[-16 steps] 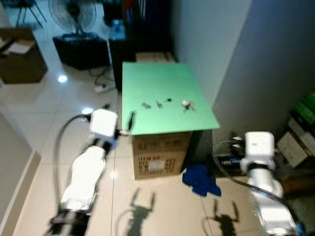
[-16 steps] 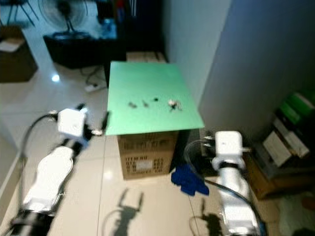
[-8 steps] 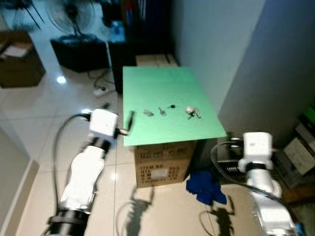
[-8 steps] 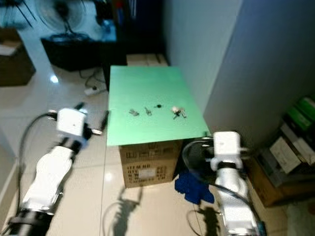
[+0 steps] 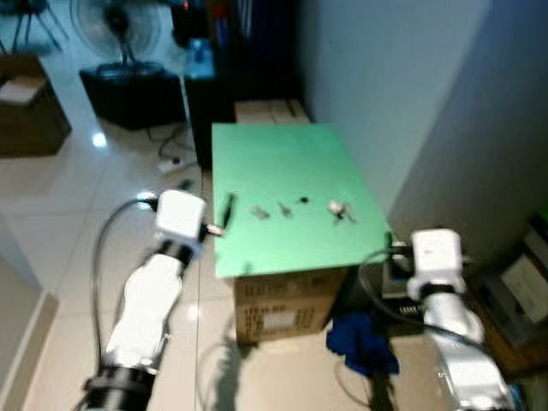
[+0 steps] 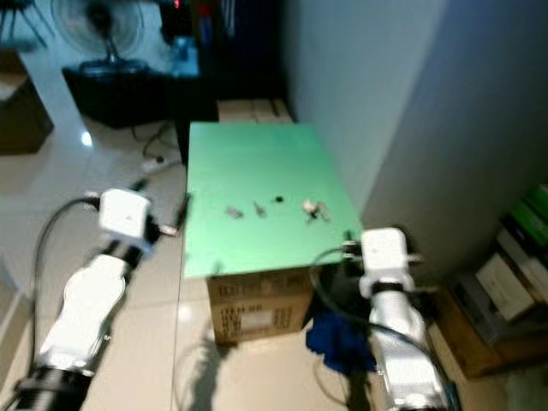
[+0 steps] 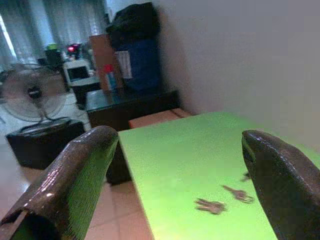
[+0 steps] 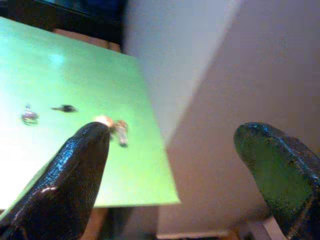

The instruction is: Hang keys on a hook

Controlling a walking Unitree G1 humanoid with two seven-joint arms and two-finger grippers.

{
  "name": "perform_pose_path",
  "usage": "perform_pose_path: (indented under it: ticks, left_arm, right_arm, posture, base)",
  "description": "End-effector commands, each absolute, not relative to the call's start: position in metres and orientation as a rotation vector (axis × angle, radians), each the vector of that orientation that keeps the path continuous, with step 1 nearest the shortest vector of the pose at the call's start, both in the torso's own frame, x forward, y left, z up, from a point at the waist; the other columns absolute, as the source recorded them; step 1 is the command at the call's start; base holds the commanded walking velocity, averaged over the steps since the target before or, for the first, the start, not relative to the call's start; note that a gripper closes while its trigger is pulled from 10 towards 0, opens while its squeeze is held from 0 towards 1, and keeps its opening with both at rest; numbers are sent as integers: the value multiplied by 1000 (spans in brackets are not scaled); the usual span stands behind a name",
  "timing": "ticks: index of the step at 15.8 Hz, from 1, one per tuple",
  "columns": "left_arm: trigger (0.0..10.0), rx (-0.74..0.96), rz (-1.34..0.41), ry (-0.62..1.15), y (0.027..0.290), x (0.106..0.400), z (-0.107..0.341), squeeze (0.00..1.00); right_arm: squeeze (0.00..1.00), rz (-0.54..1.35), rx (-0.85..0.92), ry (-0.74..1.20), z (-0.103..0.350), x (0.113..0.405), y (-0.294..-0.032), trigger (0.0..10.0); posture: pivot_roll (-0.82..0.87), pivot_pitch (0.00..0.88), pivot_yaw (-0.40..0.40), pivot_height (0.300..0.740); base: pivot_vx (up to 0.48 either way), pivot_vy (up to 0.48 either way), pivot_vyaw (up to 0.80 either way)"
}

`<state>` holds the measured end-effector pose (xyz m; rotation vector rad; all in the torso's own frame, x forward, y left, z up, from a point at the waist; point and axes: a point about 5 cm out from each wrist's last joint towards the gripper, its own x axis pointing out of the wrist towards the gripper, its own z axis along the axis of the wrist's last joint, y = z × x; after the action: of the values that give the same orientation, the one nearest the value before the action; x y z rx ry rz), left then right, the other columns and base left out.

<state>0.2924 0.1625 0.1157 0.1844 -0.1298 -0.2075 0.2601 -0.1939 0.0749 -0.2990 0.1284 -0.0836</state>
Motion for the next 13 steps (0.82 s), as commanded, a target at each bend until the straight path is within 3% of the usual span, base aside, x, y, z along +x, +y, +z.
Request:
perform_pose_path:
  ticks: [1, 7, 13]
  left_arm:
    - [10000, 181, -240, -143, 152, 294, 119, 0]
    - [10000, 186, -246, -140, 151, 294, 119, 0]
    - [10000, 185, -266, -132, 150, 294, 116, 0]
  right_arm:
    - [0, -108, -323, 120, 78, 260, -204, 10000]
    - [0, -111, -322, 127, 77, 259, -205, 10000]
    - [0, -141, -288, 187, 69, 254, -208, 10000]
  posture:
    - [-113, 15, -21, 740]
    - [-108, 16, -18, 740]
    - [-113, 5, -16, 740]
  base:
    - [364, 0, 663]
    - [363, 0, 656]
    - [366, 0, 0]
